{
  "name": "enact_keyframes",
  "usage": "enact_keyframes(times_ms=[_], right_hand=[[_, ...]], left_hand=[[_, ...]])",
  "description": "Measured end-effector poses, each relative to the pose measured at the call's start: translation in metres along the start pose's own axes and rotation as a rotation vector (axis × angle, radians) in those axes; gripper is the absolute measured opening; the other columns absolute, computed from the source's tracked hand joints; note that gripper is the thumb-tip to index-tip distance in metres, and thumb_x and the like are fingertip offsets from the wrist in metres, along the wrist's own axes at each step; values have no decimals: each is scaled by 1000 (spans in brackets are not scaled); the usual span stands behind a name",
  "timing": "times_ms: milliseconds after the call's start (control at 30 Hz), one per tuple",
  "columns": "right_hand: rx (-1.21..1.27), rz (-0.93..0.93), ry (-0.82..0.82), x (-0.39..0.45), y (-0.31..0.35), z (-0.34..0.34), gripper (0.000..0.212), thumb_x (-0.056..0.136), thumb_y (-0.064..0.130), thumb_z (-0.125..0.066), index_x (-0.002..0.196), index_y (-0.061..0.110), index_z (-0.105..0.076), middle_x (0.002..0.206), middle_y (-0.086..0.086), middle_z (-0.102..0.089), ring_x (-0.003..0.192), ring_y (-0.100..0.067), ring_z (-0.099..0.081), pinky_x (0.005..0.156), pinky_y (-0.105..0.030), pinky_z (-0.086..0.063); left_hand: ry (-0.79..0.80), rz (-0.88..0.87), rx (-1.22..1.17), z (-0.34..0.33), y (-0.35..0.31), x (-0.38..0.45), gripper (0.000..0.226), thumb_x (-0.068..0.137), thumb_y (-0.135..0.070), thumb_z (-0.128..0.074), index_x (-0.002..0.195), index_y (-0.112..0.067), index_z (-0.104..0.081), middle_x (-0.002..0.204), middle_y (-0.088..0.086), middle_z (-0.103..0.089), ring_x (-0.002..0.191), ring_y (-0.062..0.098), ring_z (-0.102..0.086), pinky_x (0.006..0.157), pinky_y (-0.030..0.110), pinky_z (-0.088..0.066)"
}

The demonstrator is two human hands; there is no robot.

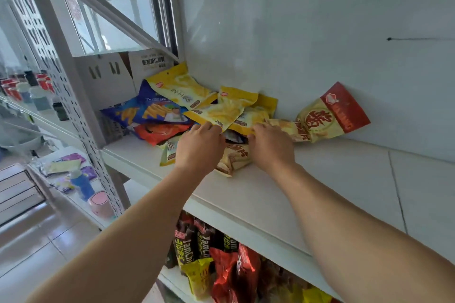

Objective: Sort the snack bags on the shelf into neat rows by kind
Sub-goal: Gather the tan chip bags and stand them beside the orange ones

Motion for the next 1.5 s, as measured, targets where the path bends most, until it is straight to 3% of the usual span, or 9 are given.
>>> enact_keyframes(times_ms=[267, 433, 533, 733, 900, 1100, 1233, 1333, 1500], right_hand=[[413, -615, -329, 7, -48, -15, 45, 96, 42, -53, 128, 10, -57, 126, -12, -58, 118, -32, -52, 90, -39, -43], [396, -999, -477, -13, -85, -21, 78, 89, 49, -62, 147, 6, -32, 152, -18, -31, 135, -38, -34, 106, -49, -35], [529, -1153, -468, -14, -101, -33, 96, 87, 54, -64, 153, 4, -16, 153, -19, -30, 136, -39, -37, 109, -49, -35], [750, -1285, -518, 6, -113, -45, 102, 81, 52, -71, 150, 5, -13, 135, -12, -56, 120, -34, -57, 102, -45, -46], [674, -1331, -424, 8, -118, -48, 104, 83, 26, -70, 155, 7, 3, 136, -11, -56, 122, -32, -55, 101, -39, -43], [727, -1263, -507, -1, -118, -40, 64, 84, 13, -69, 139, 2, -37, 126, -10, -61, 113, -29, -60, 88, -30, -46], [889, -1243, -529, -16, -121, -31, 8, 88, 20, -66, 86, 12, -65, 91, -6, -70, 83, -24, -65, 70, -30, -50], [1004, -1225, -544, -31, -122, -22, 19, 93, 29, -63, 77, 18, -64, 87, -3, -71, 80, -21, -69, 73, -33, -58], [1112, -1190, -515, -50, -121, -11, 24, 97, 36, -57, 105, 15, -63, 104, -6, -72, 91, -25, -71, 85, -44, -59]], left_hand=[[234, -4, -299, -37, -1, 62, 34, 100, -42, -48, 121, -21, -65, 114, 1, -66, 99, 24, -62, 68, 32, -46], [560, -121, -397, -55, -28, 71, 38, 97, -40, -55, 128, -18, -60, 116, 5, -65, 104, 25, -61, 82, 34, -52], [696, -230, -365, -66, -42, 60, 32, 98, -33, -56, 122, -13, -60, 107, 6, -64, 96, 24, -60, 72, 31, -45], [807, -231, -531, -79, -39, 53, 48, 96, -8, -48, 142, -20, -50, 130, 8, -59, 103, 24, -61, 77, 34, -51], [634, -272, -376, -83, -28, 52, 66, 89, -34, -70, 143, -9, -40, 143, 12, -42, 127, 31, -50, 97, 37, -45], [473, -243, -217, -82, -28, 52, 80, 78, -62, -72, 132, -9, -46, 131, 9, -51, 120, 30, -53, 79, 39, -47], [514, -255, -120, -83, -34, 47, 77, 80, -74, -59, 127, -13, -52, 126, 7, -55, 120, 29, -52, 76, 38, -43], [610, -258, -188, -83, -36, 46, 60, 93, -63, -49, 120, -11, -60, 123, 12, -59, 117, 33, -55, 85, 40, -47], [804, -366, -463, -67, -47, 37, 35, 97, -38, -59, 129, -24, -66, 133, -1, -64, 116, 19, -57, 85, 22, -36]])
Point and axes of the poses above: each hand's wrist, its own x-axis towards the middle knuckle, its own z-axis out of the back of the hand, y = z × x, the point moved 6 cm from there along x, towards the middle knuckle
